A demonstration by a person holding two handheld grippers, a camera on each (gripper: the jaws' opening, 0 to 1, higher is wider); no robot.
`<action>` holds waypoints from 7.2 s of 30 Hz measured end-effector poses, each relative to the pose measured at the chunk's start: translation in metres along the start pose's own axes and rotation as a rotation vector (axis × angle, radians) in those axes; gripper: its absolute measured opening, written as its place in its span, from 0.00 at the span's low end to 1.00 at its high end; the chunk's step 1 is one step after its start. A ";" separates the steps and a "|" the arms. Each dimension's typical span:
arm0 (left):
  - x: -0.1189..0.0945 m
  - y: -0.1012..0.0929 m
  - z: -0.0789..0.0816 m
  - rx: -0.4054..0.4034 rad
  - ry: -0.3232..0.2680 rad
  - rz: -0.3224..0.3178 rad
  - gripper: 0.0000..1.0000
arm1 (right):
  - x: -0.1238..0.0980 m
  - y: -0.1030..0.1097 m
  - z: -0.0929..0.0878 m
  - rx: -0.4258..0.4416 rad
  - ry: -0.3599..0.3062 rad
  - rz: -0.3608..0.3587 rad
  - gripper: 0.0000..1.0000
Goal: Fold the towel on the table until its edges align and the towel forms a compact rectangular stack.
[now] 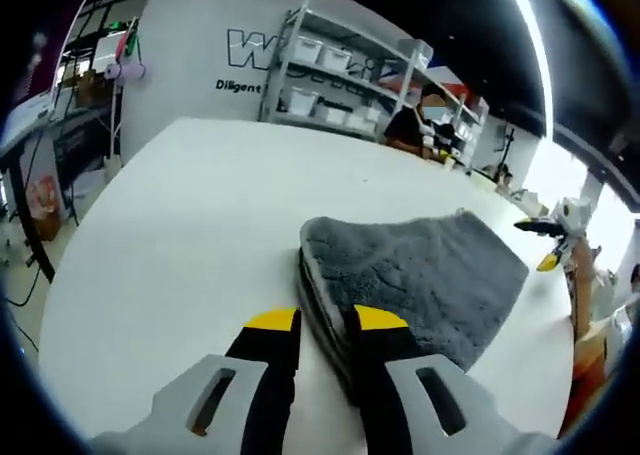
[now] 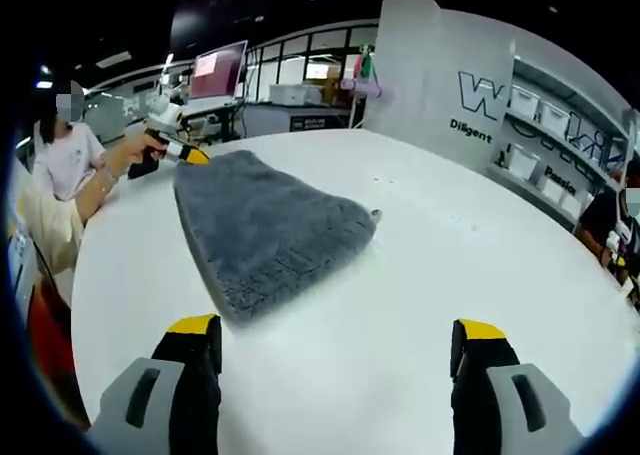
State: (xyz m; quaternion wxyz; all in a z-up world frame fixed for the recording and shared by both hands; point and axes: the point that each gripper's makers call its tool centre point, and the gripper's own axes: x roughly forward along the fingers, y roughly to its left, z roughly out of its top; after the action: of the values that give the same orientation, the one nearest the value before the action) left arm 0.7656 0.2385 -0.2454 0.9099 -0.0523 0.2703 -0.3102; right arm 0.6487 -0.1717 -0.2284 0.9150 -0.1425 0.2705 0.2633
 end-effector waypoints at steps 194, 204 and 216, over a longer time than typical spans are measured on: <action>-0.039 -0.103 -0.010 0.466 -0.021 -0.363 0.99 | -0.026 -0.121 -0.068 0.127 0.165 -0.339 0.07; -0.036 -0.102 -0.011 0.460 -0.011 -0.360 0.99 | -0.043 -0.116 -0.041 0.081 0.114 -0.388 0.06; -0.036 -0.101 -0.013 0.457 -0.006 -0.354 0.99 | -0.055 -0.099 -0.004 -0.017 0.057 -0.421 0.06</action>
State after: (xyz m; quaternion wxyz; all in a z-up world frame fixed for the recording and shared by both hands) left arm 0.6811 0.1802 -0.2132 0.8306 0.1066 0.1774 -0.5169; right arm 0.6634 -0.2769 -0.1889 0.9406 -0.2110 0.2581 0.0642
